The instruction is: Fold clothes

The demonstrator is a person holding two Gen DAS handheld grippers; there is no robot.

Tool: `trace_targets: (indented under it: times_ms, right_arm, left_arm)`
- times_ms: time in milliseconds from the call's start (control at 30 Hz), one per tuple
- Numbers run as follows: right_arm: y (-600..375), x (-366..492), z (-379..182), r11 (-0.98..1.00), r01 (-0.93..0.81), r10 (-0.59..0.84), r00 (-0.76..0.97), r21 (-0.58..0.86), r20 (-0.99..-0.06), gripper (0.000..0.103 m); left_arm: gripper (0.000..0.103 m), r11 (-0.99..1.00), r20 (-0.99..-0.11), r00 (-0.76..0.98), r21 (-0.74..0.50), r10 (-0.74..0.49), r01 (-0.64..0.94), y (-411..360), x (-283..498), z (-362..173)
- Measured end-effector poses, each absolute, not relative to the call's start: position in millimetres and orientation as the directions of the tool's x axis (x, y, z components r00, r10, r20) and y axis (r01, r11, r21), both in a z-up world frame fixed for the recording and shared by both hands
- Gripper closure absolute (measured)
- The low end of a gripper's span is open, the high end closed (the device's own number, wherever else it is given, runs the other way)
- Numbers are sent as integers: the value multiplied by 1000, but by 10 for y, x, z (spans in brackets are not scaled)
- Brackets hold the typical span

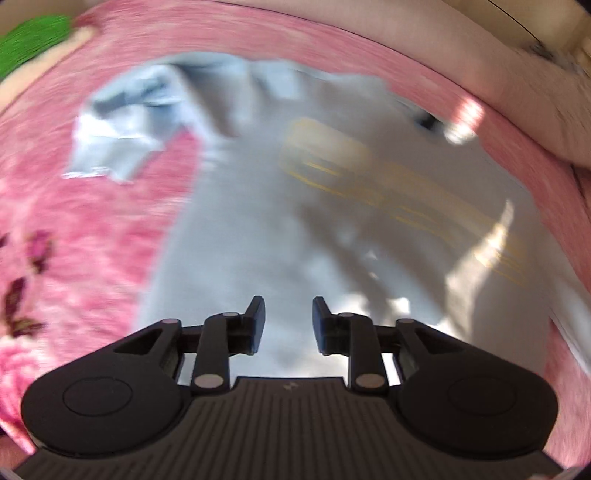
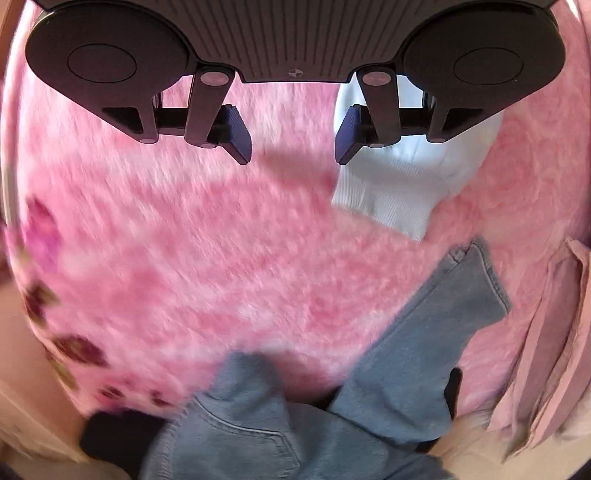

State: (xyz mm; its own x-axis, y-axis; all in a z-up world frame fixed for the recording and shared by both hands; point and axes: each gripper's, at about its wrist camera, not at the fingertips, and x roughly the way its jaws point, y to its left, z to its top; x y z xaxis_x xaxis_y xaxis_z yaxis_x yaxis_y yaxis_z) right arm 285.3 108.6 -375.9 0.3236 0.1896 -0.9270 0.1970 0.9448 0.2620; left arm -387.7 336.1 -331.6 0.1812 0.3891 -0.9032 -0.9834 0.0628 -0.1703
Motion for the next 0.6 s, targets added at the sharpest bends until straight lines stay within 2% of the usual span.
trace_targets:
  times_ms: [133, 200, 300, 400, 500, 600]
  right_arm:
    - [1177, 2456, -3772, 919, 157, 332, 183, 361, -925, 49]
    - [1276, 2192, -3800, 925, 114, 348, 134, 363, -928, 49]
    - [1433, 1752, -3857, 937, 42, 344, 82, 348, -935, 49]
    - [1569, 1306, -3926, 942, -3, 335, 32, 335, -942, 49]
    - [1649, 960, -3940, 948, -13, 318, 33, 318, -947, 49]
    - [1721, 744, -3905, 953, -48, 300, 51, 298, -952, 49]
  left_arm:
    - [70, -145, -886, 180, -264, 428, -953, 3677, -4535, -3344]
    - [69, -245, -877, 176, -310, 447, -919, 3835, -4864, -3358]
    - [65, -394, -842, 225, -445, 490, -804, 4057, -5367, -3438]
    - [65, -440, -810, 231, -504, 539, -743, 4303, -5693, -3519]
    - [64, -269, -833, 177, -359, 524, -894, 4660, -5667, -3542]
    - [63, -57, -850, 103, -154, 517, -986, 4946, -5483, -3643]
